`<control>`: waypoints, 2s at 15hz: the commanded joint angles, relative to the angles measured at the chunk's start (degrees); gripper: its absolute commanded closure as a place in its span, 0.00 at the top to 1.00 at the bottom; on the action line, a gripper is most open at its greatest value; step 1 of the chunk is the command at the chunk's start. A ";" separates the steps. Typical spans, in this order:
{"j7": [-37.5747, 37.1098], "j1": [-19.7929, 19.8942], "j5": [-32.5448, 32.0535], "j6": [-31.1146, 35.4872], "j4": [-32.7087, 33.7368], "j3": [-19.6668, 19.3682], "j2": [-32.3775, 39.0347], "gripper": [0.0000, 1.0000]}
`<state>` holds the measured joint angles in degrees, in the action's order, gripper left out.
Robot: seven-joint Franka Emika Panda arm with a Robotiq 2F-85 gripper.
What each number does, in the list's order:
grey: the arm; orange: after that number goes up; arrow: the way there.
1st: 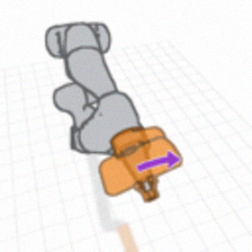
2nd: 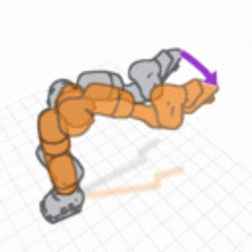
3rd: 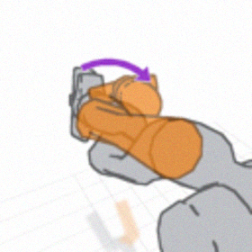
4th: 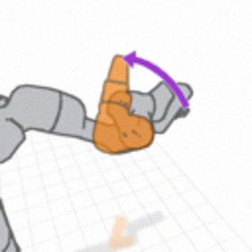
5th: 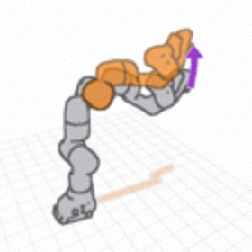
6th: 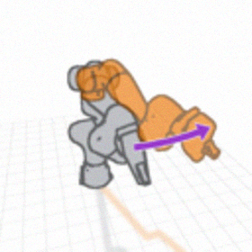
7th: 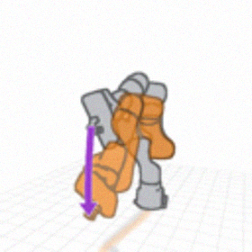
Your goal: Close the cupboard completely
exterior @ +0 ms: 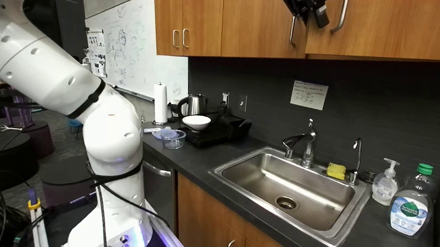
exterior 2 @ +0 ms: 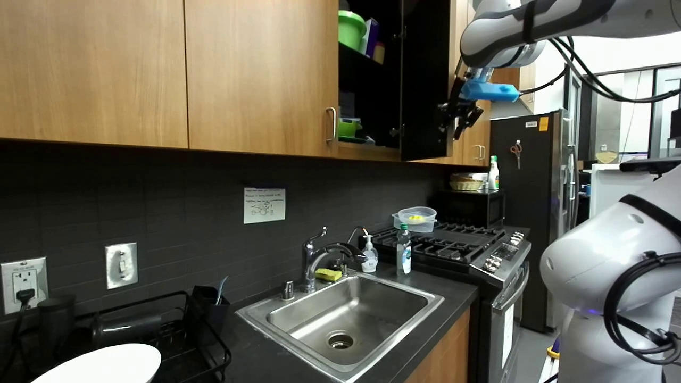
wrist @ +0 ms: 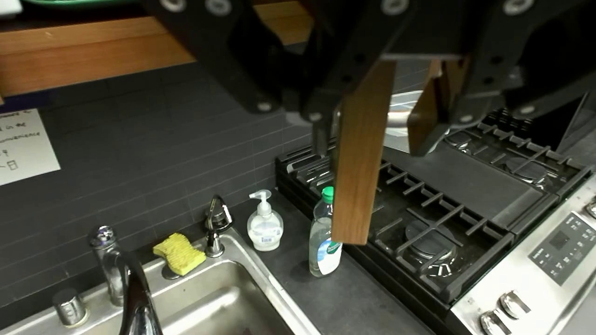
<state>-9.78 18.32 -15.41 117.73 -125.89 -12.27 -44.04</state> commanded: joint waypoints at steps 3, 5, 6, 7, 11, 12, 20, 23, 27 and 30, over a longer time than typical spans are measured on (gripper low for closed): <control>0.48 0.58 0.52 -0.10 0.23 0.35 0.20 0.48; 0.50 0.58 0.53 -0.11 0.22 0.34 0.17 0.48; 0.50 0.58 0.53 -0.11 0.22 0.34 0.17 0.48; 0.78 0.57 0.55 -0.72 -0.66 0.39 -0.67 0.73; 0.08 1.68 0.09 0.60 -4.45 0.28 -3.83 0.88; 0.36 1.83 0.11 0.56 -5.09 0.16 -4.71 0.96; 4.90 1.56 1.09 0.12 -10.10 -2.74 -14.34 1.00; 6.24 2.52 0.80 -0.03 -11.14 -4.96 -18.34 1.00; 3.91 3.26 0.27 8.62 -10.50 -7.21 -16.51 1.00; 4.38 1.73 0.00 22.88 -9.88 -6.98 -9.94 1.00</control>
<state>-5.74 20.64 -15.33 130.05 -136.76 -19.73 -60.75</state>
